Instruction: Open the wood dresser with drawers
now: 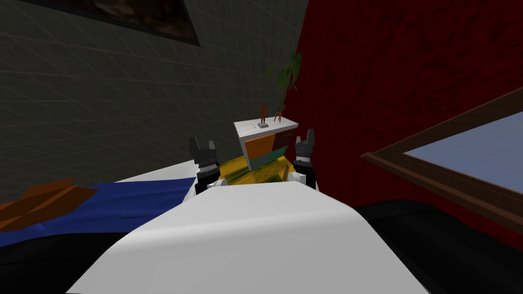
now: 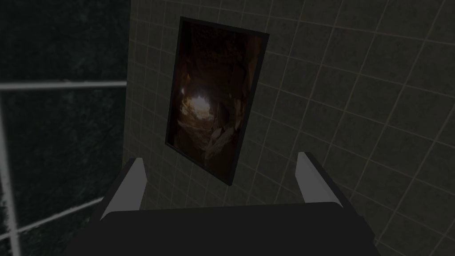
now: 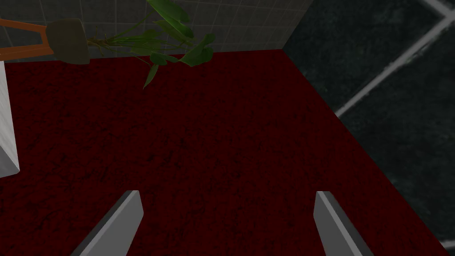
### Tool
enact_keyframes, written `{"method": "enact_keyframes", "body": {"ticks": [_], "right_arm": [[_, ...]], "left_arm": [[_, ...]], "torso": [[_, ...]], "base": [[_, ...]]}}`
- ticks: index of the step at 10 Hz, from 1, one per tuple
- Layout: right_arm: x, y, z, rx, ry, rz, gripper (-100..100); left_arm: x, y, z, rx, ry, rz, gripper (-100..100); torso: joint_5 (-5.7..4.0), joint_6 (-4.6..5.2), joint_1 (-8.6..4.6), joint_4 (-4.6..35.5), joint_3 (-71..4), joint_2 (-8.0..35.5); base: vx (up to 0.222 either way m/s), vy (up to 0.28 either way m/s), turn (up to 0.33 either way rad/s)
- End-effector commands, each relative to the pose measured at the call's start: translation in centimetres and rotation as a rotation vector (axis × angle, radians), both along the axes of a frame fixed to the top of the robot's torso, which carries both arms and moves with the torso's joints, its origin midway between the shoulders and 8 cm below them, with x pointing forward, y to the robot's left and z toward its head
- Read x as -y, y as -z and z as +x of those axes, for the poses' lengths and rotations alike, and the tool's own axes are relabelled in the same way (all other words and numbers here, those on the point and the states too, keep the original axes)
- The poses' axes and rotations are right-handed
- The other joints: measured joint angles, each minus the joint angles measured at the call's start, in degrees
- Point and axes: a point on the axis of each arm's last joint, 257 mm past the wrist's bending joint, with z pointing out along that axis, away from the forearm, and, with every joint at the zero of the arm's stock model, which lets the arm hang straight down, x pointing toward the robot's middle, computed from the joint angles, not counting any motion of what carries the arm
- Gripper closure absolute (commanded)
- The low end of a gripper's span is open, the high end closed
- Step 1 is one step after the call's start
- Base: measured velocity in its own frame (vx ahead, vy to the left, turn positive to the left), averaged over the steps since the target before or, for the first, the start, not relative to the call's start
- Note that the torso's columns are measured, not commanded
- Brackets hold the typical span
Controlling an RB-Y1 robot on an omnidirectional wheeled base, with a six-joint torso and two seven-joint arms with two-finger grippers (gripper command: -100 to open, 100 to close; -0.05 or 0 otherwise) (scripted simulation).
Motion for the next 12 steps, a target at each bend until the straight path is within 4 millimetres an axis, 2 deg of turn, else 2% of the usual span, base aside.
{"method": "enact_keyframes", "body": {"ticks": [1,9,10,12], "right_arm": [[0.0,0.0,0.0,0.0,0.0,0.0,0],[0.0,0.0,0.0,0.0,0.0,0.0,0],[-0.3,0.4,0.2,-0.017,-0.029,-0.023,-100],[-0.3,1.4,0.7,-0.051,-0.072,-0.024,-100]], "left_arm": [[0.0,0.0,0.0,0.0,0.0,0.0,0],[0.0,0.0,0.0,0.0,0.0,0.0,0],[0.0,0.0,0.0,0.0,0.0,0.0,0],[0.0,0.0,0.0,0.0,0.0,0.0,0]], "torso": [[0.0,0.0,0.0,2.35,-4.67,2.32],[0.0,0.0,0.0,35.37,-70.73,35.39],[0.0,0.0,0.0,39.6,-79.19,39.62],[0.01,0.0,0.02,42.04,-84.27,42.05]], "base": [[0.0,0.0,0.0],[0.0,0.0,0.0],[0.012,0.007,0.005],[0.017,0.02,0.009]]}}
